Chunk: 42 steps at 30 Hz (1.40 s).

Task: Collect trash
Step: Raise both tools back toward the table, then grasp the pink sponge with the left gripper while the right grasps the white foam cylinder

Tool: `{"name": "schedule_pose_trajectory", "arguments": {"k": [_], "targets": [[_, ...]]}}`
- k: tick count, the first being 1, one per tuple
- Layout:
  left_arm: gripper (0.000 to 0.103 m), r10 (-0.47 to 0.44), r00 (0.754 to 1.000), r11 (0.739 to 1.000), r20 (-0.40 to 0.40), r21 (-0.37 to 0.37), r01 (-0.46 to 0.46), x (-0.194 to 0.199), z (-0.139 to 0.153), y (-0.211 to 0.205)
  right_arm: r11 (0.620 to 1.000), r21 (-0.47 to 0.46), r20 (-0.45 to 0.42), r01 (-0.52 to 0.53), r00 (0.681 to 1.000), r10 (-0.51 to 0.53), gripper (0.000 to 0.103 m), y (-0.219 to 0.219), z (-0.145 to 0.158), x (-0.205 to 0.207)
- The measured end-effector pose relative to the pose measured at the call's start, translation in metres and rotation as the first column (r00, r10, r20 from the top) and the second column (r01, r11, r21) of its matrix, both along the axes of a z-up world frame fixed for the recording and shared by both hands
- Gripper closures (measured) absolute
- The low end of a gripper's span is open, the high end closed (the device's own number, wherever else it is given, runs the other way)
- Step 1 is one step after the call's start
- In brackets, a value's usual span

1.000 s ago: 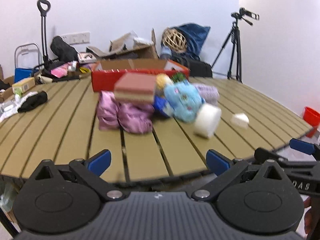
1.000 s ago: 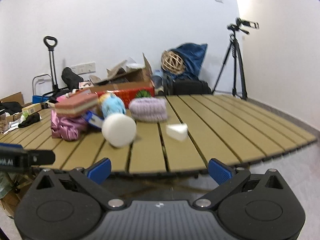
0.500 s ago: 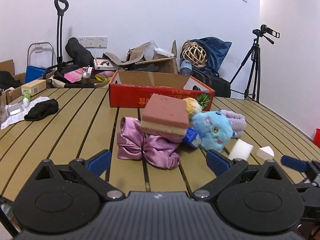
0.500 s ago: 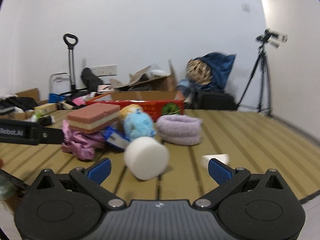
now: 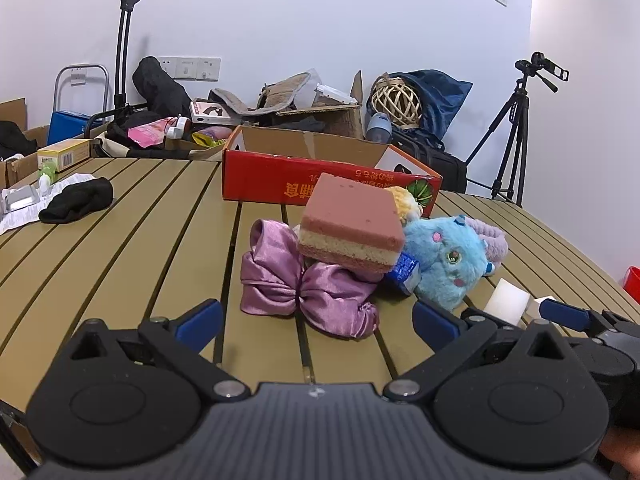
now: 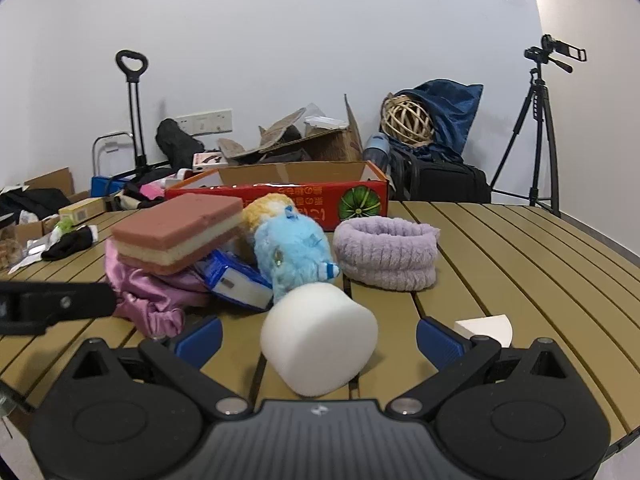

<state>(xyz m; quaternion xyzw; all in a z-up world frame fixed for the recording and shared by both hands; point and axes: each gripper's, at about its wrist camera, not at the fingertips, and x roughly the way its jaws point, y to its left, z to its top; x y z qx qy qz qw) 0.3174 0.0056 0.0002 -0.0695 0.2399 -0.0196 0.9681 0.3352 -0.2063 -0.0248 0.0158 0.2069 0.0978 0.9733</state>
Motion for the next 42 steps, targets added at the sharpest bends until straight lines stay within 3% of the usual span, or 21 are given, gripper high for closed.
{"name": "schedule_pose_trajectory", "arguments": {"k": [6, 8, 12, 20, 28, 42], "targets": [[0.0, -0.002, 1.0, 1.0, 0.015, 0.007, 0.002, -0.001, 0.0, -0.003, 0.999, 0.037, -0.008, 0.008, 1.0, -0.008, 0.005, 0.0, -0.001, 0.004], [0.0, -0.004, 1.0, 1.0, 0.016, 0.008, 0.004, 0.0, 0.001, -0.004, 0.999, 0.04, -0.013, 0.007, 1.0, -0.006, 0.012, 0.0, -0.002, 0.006], [0.0, -0.002, 1.0, 1.0, 0.017, 0.016, 0.002, 0.0, 0.001, -0.004, 1.0, 0.026, -0.033, 0.008, 0.999, -0.008, 0.044, 0.0, -0.006, 0.009], [0.0, -0.004, 0.998, 0.999, 0.056, 0.043, 0.002, 0.0, 0.007, -0.005, 0.998, 0.063, 0.012, 0.008, 1.0, -0.009, 0.05, -0.009, 0.0, -0.001], [0.0, -0.02, 0.995, 0.998, 0.096, 0.062, 0.014, 0.016, 0.021, -0.016, 0.993, 0.078, 0.068, 0.084, 0.994, -0.089, 0.05, -0.031, 0.007, -0.012], [0.0, 0.001, 0.999, 0.987, 0.042, 0.158, -0.007, 0.072, 0.013, -0.043, 0.974, 0.097, 0.1, 0.203, 0.972, -0.213, 0.05, -0.071, 0.007, -0.024]]}}
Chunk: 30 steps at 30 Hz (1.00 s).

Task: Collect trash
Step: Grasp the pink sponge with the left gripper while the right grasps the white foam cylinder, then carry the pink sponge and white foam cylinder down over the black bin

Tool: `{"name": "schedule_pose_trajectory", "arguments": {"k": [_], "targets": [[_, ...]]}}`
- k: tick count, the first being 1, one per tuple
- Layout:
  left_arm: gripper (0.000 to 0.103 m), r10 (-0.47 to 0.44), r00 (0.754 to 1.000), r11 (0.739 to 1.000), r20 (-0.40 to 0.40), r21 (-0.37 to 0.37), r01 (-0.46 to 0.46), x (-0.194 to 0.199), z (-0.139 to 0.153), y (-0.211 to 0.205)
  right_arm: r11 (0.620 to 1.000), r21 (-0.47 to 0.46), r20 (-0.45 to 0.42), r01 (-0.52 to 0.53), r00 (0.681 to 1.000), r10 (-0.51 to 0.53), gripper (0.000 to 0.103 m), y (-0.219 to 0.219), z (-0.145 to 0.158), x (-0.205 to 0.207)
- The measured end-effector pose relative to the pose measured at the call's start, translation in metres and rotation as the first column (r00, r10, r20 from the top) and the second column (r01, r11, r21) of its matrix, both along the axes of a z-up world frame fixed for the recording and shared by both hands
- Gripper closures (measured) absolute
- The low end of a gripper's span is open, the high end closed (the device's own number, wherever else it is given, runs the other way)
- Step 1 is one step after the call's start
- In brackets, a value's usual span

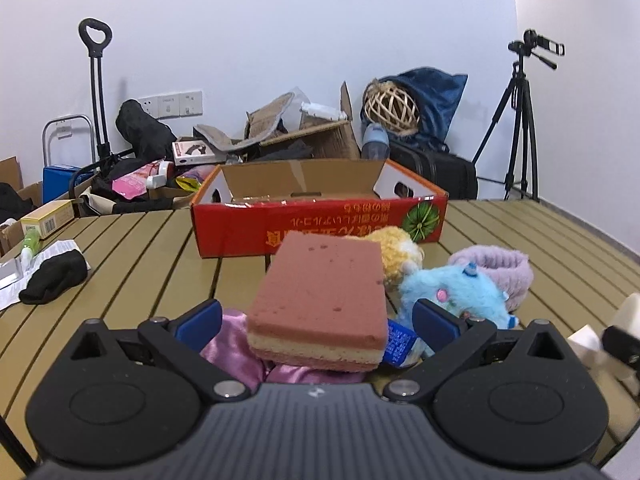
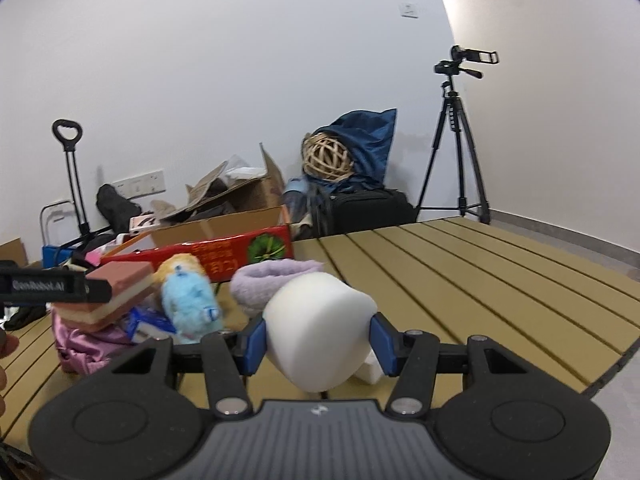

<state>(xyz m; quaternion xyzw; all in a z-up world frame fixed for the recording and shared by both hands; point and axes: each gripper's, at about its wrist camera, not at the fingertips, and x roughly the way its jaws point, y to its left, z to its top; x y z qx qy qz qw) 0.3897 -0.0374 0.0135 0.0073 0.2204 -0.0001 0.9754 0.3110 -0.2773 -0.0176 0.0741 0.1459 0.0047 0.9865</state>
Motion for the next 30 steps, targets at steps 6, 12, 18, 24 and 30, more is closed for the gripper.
{"name": "schedule_pose_trajectory", "arguments": {"k": [6, 12, 18, 24, 30], "targets": [[0.0, 0.004, 1.0, 1.0, 0.003, 0.016, -0.005, 0.01, -0.007, 0.0, 1.0, -0.009, -0.002, 0.019, 1.0, -0.019, 0.05, -0.005, -0.003, -0.001], [0.007, 0.002, 1.0, 1.0, 0.009, 0.003, -0.002, 0.012, -0.009, 0.003, 1.0, -0.011, -0.002, 0.018, 1.0, -0.018, 0.05, -0.006, -0.004, 0.0], [0.03, 0.0, 1.0, 1.0, 0.017, 0.007, 0.0, 0.011, -0.01, 0.005, 1.0, -0.01, -0.001, 0.017, 1.0, -0.017, 0.05, -0.005, -0.004, -0.003], [0.031, 0.013, 0.997, 0.999, 0.074, 0.035, -0.015, 0.001, -0.006, 0.003, 1.0, -0.01, 0.004, 0.018, 1.0, -0.018, 0.05, -0.007, -0.005, -0.006], [0.031, 0.002, 0.993, 0.999, 0.115, 0.039, -0.006, -0.012, 0.0, -0.001, 1.0, -0.011, 0.008, 0.02, 1.0, -0.02, 0.05, -0.008, -0.004, -0.01]]}}
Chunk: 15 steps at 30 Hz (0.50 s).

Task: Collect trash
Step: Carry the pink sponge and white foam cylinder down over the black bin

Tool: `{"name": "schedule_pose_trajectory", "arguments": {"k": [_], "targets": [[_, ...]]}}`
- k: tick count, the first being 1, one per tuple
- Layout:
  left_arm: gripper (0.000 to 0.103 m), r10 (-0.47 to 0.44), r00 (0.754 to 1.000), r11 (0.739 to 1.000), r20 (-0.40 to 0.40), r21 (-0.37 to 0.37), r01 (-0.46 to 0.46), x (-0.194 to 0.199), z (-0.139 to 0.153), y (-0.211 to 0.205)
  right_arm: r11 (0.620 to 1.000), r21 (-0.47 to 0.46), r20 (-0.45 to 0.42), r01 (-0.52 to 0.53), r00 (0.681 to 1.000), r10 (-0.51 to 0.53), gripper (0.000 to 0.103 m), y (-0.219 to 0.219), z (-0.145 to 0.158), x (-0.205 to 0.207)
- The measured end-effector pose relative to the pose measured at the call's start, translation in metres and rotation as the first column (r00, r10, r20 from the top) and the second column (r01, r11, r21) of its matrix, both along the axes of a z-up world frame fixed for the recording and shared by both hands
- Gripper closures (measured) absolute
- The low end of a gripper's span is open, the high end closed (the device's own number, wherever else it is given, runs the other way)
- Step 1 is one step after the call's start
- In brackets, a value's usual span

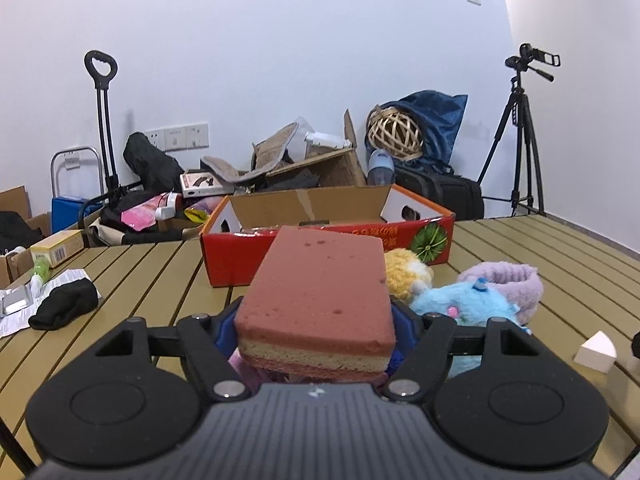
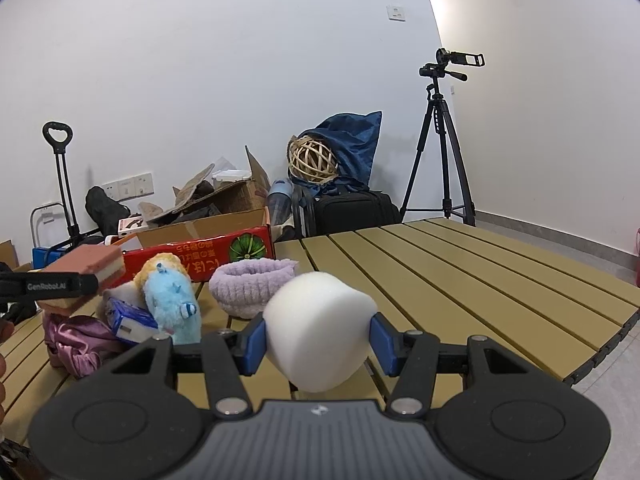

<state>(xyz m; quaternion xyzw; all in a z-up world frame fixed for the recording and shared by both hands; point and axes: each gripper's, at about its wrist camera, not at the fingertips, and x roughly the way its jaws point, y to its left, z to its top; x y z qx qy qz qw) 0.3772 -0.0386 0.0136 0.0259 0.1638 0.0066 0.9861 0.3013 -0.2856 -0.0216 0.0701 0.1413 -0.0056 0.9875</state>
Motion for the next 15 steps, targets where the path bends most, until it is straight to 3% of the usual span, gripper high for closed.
{"name": "schedule_pose_trajectory", "arguments": {"k": [15], "targets": [[0.031, -0.028, 0.998, 0.999, 0.057, -0.021, 0.029, -0.023, 0.01, 0.005, 1.0, -0.019, 0.026, -0.004, 1.0, 0.004, 0.05, -0.001, 0.003, -0.009]]}}
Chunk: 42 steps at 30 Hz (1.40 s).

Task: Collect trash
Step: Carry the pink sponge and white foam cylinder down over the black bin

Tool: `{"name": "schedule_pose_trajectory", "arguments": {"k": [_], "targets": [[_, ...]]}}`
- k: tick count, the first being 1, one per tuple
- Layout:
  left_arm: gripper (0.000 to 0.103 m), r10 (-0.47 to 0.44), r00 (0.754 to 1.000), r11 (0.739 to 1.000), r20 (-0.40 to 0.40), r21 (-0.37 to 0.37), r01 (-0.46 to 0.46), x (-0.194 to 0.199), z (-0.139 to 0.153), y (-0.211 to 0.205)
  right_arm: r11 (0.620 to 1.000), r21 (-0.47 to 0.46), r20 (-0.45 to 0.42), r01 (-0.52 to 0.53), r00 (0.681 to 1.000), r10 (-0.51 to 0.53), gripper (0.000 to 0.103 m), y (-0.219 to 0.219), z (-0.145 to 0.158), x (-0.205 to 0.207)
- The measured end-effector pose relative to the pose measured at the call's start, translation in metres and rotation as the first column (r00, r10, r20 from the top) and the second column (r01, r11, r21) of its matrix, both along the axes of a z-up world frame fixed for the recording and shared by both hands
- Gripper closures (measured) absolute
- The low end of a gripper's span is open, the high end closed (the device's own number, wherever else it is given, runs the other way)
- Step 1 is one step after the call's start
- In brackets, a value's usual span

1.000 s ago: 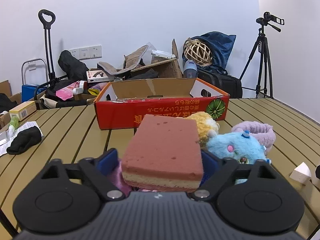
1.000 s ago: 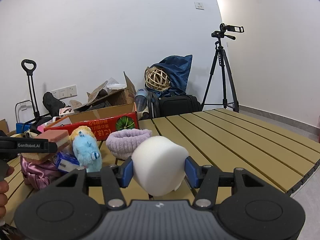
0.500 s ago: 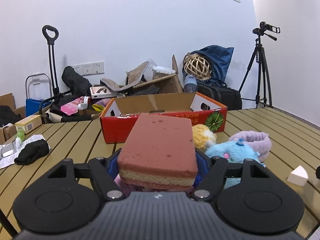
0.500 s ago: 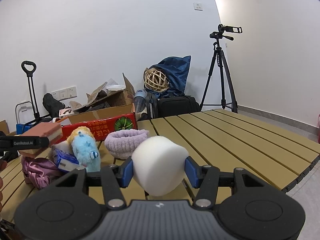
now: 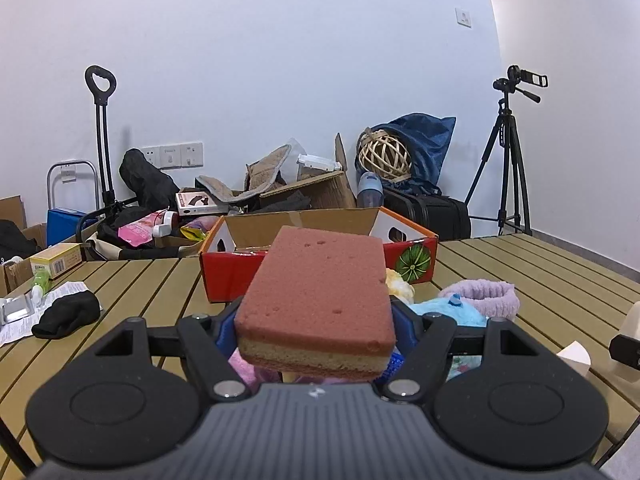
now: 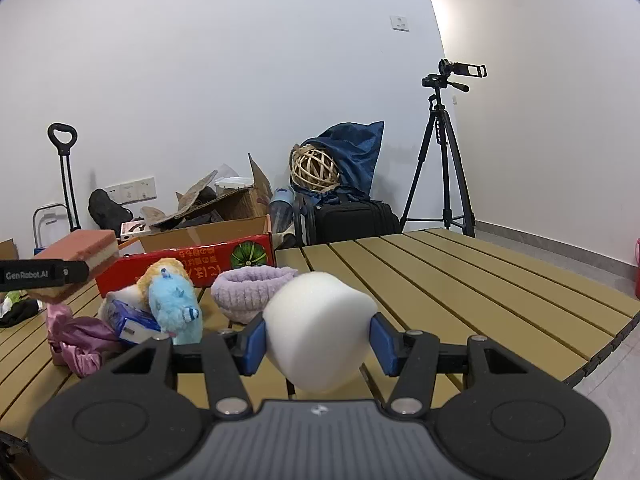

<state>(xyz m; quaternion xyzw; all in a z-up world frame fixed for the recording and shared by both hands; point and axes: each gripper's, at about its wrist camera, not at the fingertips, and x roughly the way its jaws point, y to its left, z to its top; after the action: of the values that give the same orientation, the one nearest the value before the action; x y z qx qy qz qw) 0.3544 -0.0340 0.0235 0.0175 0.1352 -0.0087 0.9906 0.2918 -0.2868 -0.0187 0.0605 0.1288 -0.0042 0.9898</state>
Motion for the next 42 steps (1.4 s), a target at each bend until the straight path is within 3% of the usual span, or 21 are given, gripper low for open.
{"name": "schedule_pose_trajectory", "arguments": {"k": [13, 23, 42], "targets": [[0.031, 0.004, 1.0, 0.999, 0.02, -0.035, -0.003, -0.032, 0.002, 0.024, 1.0, -0.009, 0.026, -0.03, 0.999, 0.03, 0.05, 0.006, -0.004, -0.013], [0.031, -0.011, 1.0, 0.998, 0.005, -0.061, 0.011, -0.078, -0.003, 0.039, 0.998, -0.029, 0.045, -0.058, 0.997, 0.059, 0.05, 0.015, -0.004, -0.043], [0.031, -0.09, 0.994, 0.995, -0.055, -0.039, 0.087, -0.175, -0.033, 0.044, 0.989, -0.056, -0.059, -0.134, 0.99, 0.131, 0.05, 0.03, -0.036, -0.112]]}}
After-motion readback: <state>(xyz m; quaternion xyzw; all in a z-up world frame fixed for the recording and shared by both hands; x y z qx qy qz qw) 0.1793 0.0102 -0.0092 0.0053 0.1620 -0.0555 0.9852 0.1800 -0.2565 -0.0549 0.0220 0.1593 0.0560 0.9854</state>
